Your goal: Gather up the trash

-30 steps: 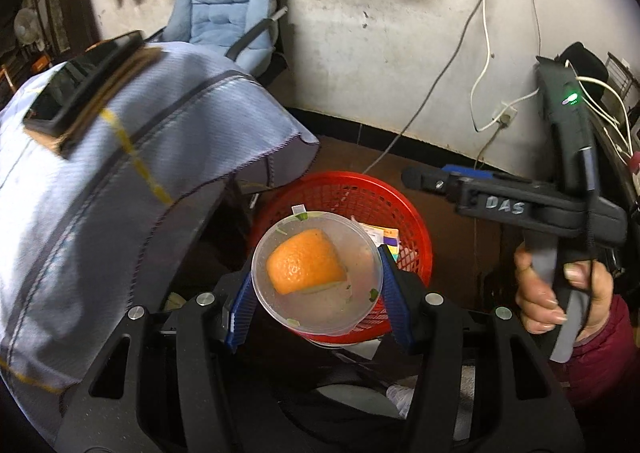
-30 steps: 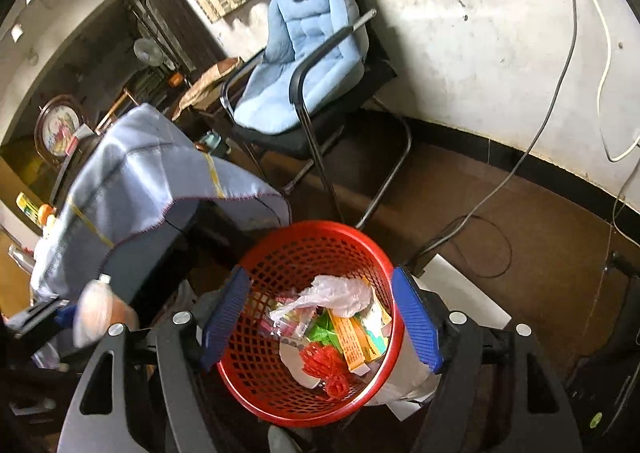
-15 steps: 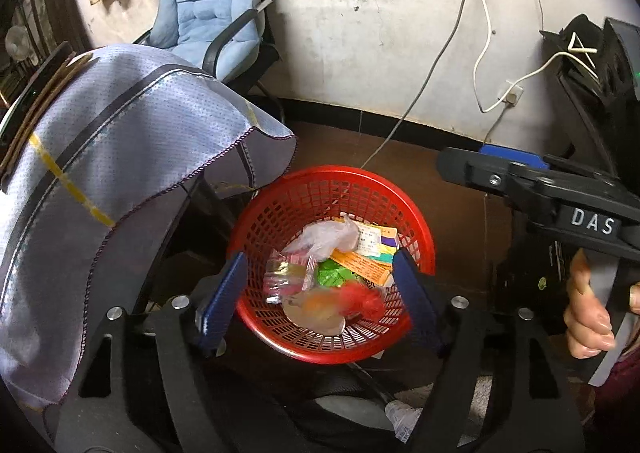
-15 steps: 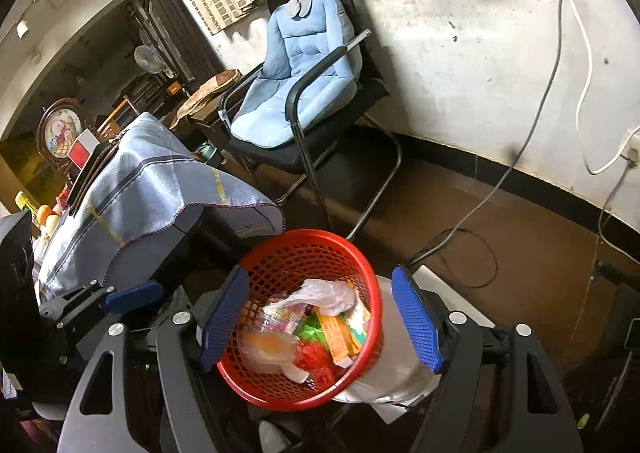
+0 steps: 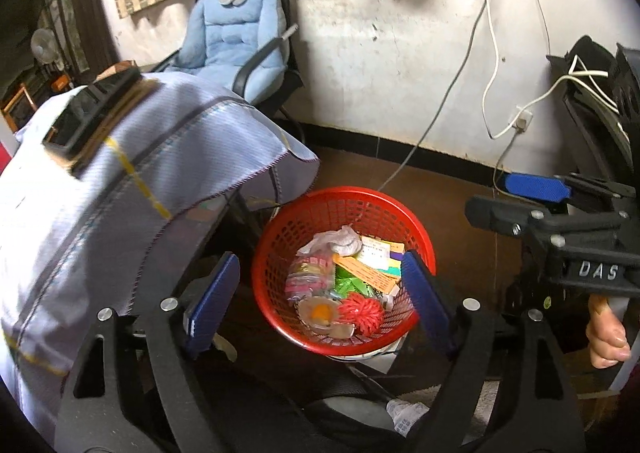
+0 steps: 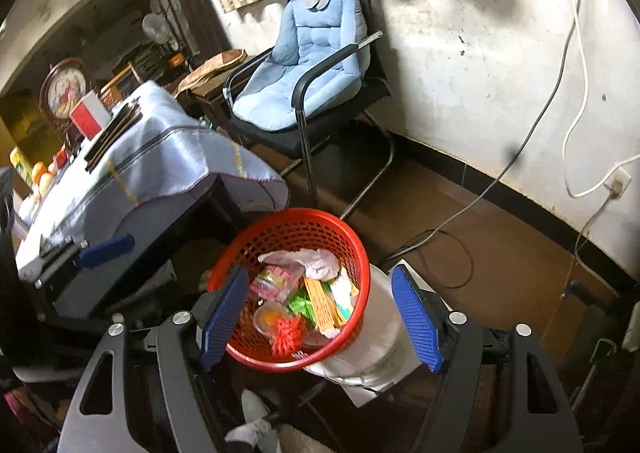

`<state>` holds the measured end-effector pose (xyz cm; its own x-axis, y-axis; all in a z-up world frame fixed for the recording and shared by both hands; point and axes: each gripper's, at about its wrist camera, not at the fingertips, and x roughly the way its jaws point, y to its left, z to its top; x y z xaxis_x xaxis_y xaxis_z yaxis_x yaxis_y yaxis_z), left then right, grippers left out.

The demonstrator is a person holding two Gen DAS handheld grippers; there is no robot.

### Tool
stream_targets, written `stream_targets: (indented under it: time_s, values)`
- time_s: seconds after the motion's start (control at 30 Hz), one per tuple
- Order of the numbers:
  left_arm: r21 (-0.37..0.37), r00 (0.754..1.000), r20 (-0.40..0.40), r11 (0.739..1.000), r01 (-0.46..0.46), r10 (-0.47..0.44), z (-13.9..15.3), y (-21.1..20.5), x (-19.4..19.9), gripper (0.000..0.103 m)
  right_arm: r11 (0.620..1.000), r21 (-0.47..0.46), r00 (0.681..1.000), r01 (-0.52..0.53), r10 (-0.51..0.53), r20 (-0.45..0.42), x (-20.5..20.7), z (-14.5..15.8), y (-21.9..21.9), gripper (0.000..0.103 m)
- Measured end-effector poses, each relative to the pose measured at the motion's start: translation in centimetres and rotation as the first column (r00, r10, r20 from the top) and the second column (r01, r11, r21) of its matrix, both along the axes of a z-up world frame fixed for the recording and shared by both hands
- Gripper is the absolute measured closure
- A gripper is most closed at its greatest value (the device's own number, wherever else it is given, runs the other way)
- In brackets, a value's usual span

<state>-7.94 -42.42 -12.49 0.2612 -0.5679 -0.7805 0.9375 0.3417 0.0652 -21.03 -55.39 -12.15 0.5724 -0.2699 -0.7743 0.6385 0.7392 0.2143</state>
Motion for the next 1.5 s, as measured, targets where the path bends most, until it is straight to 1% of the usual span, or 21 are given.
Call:
stream_targets:
  time_s: [0.23,0.33,0.4,0.5,0.57,0.77,0.9,1.07,1.27,1.5]
  values:
    - [-0.050,0.998,0.027,0.998,-0.048,0.049,1.9,2.1,-0.3,0.015,0.996,-0.067,0.995,-0.062,0.056,-0.087,0.0,2.4,2.0,0.030]
    - [-0.063,0.997,0.038,0.996,-0.068,0.070,2.5,3.0,-0.5,0.012,0.993,-0.064,0.989,-0.097,0.089,-0.122,0.2,3.3,2.6,0.030]
    - [-0.069,0.995,0.047,0.994,-0.079,0.083,2.8,3.6,-0.6,0.010,0.990,-0.045,0.977,-0.135,0.125,-0.170,0.6,3.5,2.9,0.030]
    - [-0.069,0.993,0.060,0.993,-0.096,0.101,3.0,4.0,-0.8,0.009,0.983,-0.040,0.958,-0.181,0.167,-0.233,1.4,3.2,3.3,0.030]
    - [-0.066,0.992,0.057,0.992,-0.107,0.111,2.9,4.3,-0.7,0.008,0.976,-0.042,0.948,-0.213,0.196,-0.253,1.8,3.1,3.5,0.030]
    - [-0.038,0.988,0.033,0.988,-0.146,0.148,2.4,4.4,-0.2,0.008,0.962,-0.018,0.934,-0.274,0.261,-0.242,2.1,2.5,3.8,0.030]
    - [-0.016,0.986,0.022,0.986,-0.166,0.166,1.8,4.3,-0.1,0.008,0.956,-0.006,0.933,-0.293,0.285,-0.218,2.0,2.2,3.8,0.030]
    - [0.004,0.985,0.018,0.985,-0.171,0.171,1.3,3.9,-0.2,0.008,0.957,-0.010,0.941,-0.291,0.285,-0.182,1.5,2.0,3.6,0.030]
    - [0.013,0.985,0.025,0.986,-0.168,0.168,1.0,3.5,-0.7,0.008,0.957,0.020,0.944,-0.289,0.289,-0.157,1.3,1.2,3.1,0.029]
    - [0.012,0.986,0.044,0.987,-0.160,0.159,1.0,3.6,-1.0,0.008,0.950,0.003,0.934,-0.313,0.309,-0.178,1.6,0.8,3.6,0.029]
